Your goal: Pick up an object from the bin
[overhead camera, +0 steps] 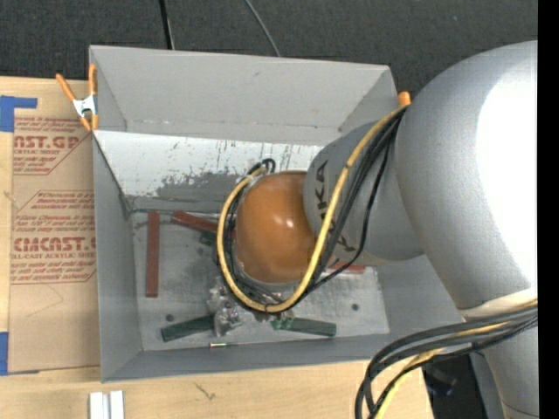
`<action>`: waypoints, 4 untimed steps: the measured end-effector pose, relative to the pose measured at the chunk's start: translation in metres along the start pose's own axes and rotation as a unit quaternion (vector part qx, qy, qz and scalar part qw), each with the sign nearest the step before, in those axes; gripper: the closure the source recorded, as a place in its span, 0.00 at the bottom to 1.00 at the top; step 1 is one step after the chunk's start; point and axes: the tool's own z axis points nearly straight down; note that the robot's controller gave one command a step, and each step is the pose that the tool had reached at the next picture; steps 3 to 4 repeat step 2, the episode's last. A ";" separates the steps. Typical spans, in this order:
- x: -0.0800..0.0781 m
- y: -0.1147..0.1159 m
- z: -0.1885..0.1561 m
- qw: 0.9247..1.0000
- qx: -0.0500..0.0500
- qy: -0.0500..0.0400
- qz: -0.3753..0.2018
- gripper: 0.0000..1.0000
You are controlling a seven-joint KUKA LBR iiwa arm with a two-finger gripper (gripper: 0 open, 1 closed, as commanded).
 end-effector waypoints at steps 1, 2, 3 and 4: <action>-0.005 -0.019 -0.057 1.000 0.001 0.001 0.013 1.00; -0.020 -0.001 -0.152 0.999 0.000 -0.002 0.041 1.00; -0.020 -0.001 -0.152 0.999 0.000 -0.002 0.041 1.00; -0.020 -0.001 -0.152 0.999 0.000 -0.002 0.041 1.00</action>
Offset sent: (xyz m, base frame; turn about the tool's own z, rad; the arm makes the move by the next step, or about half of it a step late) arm 0.0194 0.0031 0.1526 0.0832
